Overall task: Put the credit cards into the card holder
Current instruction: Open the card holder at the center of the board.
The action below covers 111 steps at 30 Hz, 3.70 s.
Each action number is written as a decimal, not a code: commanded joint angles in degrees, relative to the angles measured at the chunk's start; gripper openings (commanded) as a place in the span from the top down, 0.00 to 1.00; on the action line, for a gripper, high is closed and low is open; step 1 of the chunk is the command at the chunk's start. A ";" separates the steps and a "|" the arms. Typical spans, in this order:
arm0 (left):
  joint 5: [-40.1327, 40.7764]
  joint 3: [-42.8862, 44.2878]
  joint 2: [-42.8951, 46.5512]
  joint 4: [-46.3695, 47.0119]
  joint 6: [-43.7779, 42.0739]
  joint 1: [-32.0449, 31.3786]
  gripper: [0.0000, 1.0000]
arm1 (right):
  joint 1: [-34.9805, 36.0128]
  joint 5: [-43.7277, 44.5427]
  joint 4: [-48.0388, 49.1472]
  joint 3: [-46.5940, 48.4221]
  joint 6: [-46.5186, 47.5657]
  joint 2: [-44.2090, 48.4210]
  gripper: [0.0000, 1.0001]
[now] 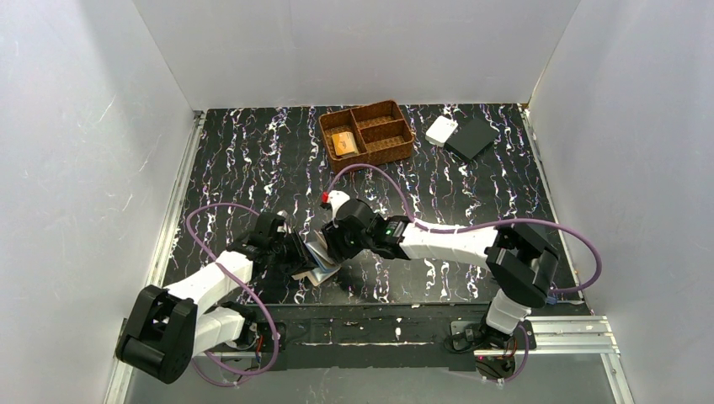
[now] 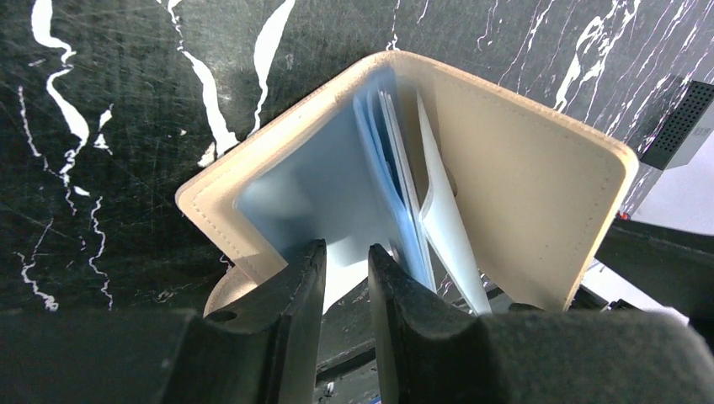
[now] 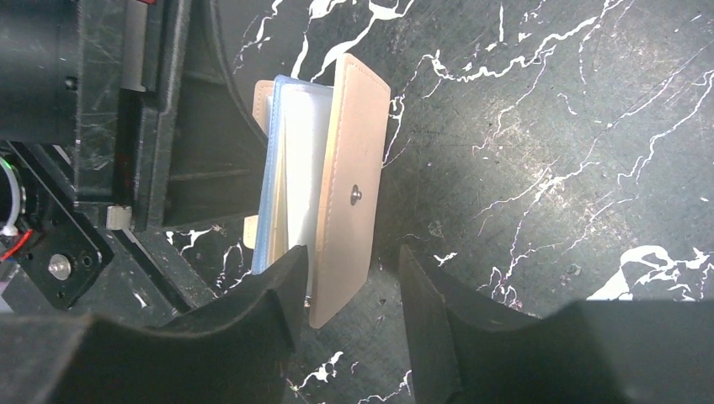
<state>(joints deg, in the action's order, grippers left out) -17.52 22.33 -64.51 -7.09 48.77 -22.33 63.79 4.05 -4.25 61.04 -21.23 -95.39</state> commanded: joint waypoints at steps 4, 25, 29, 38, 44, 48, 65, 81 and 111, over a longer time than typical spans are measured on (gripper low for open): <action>1.85 0.26 1.68 -4.82 -1.83 0.04 0.75 | 0.21 -3.60 3.05 0.94 -0.26 -0.56 0.41; 1.79 0.61 0.39 -4.22 -1.82 0.09 0.75 | 1.82 -3.61 2.84 1.37 2.95 -3.96 0.21; 1.77 0.61 0.20 -4.16 -1.84 0.09 0.75 | 1.86 -1.54 2.52 1.37 2.75 -3.86 0.32; 2.99 0.77 1.68 -6.63 -2.72 0.09 0.74 | 1.86 0.35 2.90 0.67 1.87 -2.78 0.67; 5.34 2.77 8.40 -15.26 -4.34 0.07 0.68 | 1.86 0.15 3.68 0.82 0.68 -2.86 0.79; 6.45 6.09 15.56 -20.92 -5.41 0.13 0.58 | 1.86 -0.17 3.72 1.14 0.47 -3.12 0.80; 3.43 14.95 -0.76 -11.50 -7.90 0.27 0.66 | 1.78 -0.59 3.72 1.02 0.31 -2.82 0.66; 6.83 13.03 -6.43 -11.80 -10.50 0.26 0.66 | -1.62 -3.49 3.64 2.53 0.06 -2.14 0.46; 6.40 11.42 -5.36 -11.13 -10.19 0.24 0.66 | -3.21 -7.21 3.72 4.00 0.18 -5.66 0.70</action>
<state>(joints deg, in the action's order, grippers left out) -11.70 34.22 -71.42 -17.54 39.16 -22.28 60.66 -2.42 -1.58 63.13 -21.08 -100.75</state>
